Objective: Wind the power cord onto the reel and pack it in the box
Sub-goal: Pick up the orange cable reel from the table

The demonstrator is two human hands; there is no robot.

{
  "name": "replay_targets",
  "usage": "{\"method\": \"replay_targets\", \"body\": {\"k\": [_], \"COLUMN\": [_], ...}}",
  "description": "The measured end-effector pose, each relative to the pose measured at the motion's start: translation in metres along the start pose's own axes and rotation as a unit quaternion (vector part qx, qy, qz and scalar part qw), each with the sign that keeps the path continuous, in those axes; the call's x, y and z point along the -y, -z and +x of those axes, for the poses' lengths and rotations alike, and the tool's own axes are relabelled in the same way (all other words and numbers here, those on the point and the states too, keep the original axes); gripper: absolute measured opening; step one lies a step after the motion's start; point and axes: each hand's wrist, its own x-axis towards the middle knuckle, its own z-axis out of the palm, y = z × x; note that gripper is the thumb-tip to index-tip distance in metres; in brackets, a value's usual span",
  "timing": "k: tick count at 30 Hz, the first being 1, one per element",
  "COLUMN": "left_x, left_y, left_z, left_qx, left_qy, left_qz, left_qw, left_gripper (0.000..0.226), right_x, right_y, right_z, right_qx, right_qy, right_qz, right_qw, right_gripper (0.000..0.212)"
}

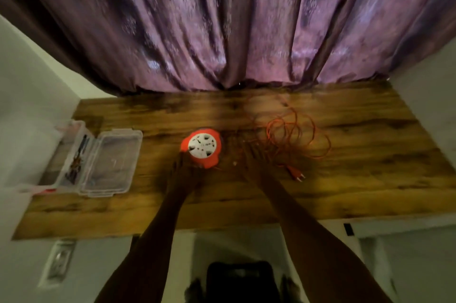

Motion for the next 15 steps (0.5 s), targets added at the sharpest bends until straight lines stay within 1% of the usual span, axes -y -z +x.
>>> {"method": "replay_targets", "body": {"k": [3,5,6,10,12,15], "left_x": [0.005,0.005,0.003,0.01,0.012,0.022], "left_y": [-0.016,-0.023,-0.022,-0.035,-0.043,-0.061], "left_z": [0.013,0.03,0.039,0.081,0.092,0.103], "left_qx": [-0.025,-0.05,-0.069,-0.158,-0.197,-0.225], "left_qy": [-0.001,0.002,-0.009,-0.084,-0.1,-0.123], "left_qz": [0.007,-0.034,-0.047,-0.051,-0.065,-0.068], "left_qw": [1.0,0.998,0.996,0.983,0.973,0.964], "left_gripper": [0.069,0.069,0.068,0.063,0.06,0.061], "right_x": [-0.005,-0.012,-0.014,-0.024,-0.027,-0.034], "right_y": [-0.029,-0.045,-0.049,-0.079,-0.091,-0.11], "right_z": [0.018,0.035,0.042,0.078,0.09,0.095], "right_qx": [0.009,-0.007,-0.023,-0.095,-0.142,-0.233], "right_qy": [-0.007,0.004,0.011,0.024,0.022,0.051], "right_qz": [-0.019,-0.045,-0.049,-0.037,-0.049,-0.078], "right_qw": [1.0,0.999,0.998,0.994,0.988,0.968], "right_gripper": [0.073,0.074,0.074,0.066,0.063,0.058]}}
